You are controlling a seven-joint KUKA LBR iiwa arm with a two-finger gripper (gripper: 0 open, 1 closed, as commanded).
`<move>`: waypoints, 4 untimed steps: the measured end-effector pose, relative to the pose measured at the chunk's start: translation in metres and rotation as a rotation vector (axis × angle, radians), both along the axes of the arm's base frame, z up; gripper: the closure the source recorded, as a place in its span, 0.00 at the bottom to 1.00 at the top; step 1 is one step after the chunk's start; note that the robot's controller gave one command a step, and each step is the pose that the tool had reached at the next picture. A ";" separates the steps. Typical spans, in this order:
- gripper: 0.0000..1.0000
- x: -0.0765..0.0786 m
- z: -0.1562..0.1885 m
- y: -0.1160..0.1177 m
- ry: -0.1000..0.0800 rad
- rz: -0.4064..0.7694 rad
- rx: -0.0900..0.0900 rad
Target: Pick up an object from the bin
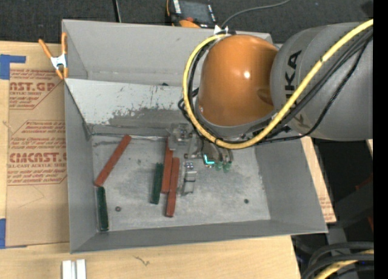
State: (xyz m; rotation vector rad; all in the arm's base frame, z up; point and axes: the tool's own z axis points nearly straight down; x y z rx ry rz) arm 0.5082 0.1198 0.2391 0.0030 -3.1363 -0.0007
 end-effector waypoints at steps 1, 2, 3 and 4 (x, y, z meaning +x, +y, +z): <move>0.00 -0.005 -0.148 0.048 0.001 0.222 0.000; 0.00 0.008 -0.164 -0.025 -0.005 0.191 -0.001; 0.00 -0.003 -0.169 -0.112 -0.004 0.448 0.000; 0.00 0.045 -0.169 -0.198 -0.007 0.721 0.000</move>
Offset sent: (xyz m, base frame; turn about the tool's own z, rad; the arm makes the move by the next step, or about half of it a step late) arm -0.0026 0.0472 -0.1436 -0.2196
